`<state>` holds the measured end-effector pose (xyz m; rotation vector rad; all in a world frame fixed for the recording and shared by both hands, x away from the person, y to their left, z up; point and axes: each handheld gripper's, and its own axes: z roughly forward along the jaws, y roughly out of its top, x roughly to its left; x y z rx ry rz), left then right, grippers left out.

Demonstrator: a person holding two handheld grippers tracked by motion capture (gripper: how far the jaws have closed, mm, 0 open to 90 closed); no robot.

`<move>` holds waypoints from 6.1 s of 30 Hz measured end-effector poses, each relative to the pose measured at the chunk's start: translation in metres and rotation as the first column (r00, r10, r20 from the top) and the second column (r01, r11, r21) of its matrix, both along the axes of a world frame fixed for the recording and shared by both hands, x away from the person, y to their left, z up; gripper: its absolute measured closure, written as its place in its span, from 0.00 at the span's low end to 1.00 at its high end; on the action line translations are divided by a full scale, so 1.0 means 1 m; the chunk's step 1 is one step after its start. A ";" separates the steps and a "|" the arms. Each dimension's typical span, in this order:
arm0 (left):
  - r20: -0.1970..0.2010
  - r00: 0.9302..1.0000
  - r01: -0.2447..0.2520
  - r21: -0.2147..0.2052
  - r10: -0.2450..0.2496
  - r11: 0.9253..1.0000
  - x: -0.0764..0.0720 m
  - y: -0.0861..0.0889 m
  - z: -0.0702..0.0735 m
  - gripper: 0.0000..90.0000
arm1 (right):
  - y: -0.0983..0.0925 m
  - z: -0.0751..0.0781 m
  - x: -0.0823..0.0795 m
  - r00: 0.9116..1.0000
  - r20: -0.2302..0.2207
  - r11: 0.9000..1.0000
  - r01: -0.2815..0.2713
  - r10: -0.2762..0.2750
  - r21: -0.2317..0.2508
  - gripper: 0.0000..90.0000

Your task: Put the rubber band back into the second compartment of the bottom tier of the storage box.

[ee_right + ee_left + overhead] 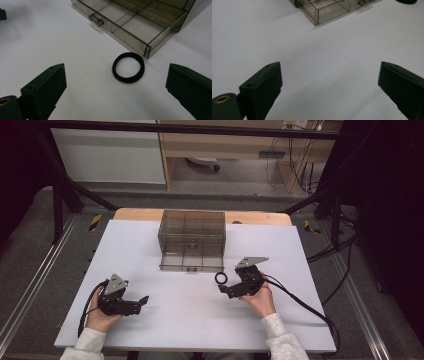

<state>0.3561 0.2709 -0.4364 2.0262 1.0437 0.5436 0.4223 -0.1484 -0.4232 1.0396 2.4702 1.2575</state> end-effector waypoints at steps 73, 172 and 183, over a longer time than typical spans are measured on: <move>-0.009 1.000 0.006 0.000 -0.006 1.000 0.002 0.000 -0.002 0.07 | 0.026 -0.026 0.024 0.999 -0.030 0.992 -0.048 0.045 -0.116 0.86; -0.009 1.000 0.015 0.006 -0.015 1.000 0.004 -0.001 -0.001 0.07 | 0.028 0.026 0.011 0.994 0.081 0.996 -0.072 0.075 -0.045 0.96; -0.008 1.000 0.018 0.008 -0.018 1.000 0.004 -0.001 -0.001 0.07 | 0.037 0.032 0.015 0.993 0.084 0.996 -0.081 0.085 -0.045 0.96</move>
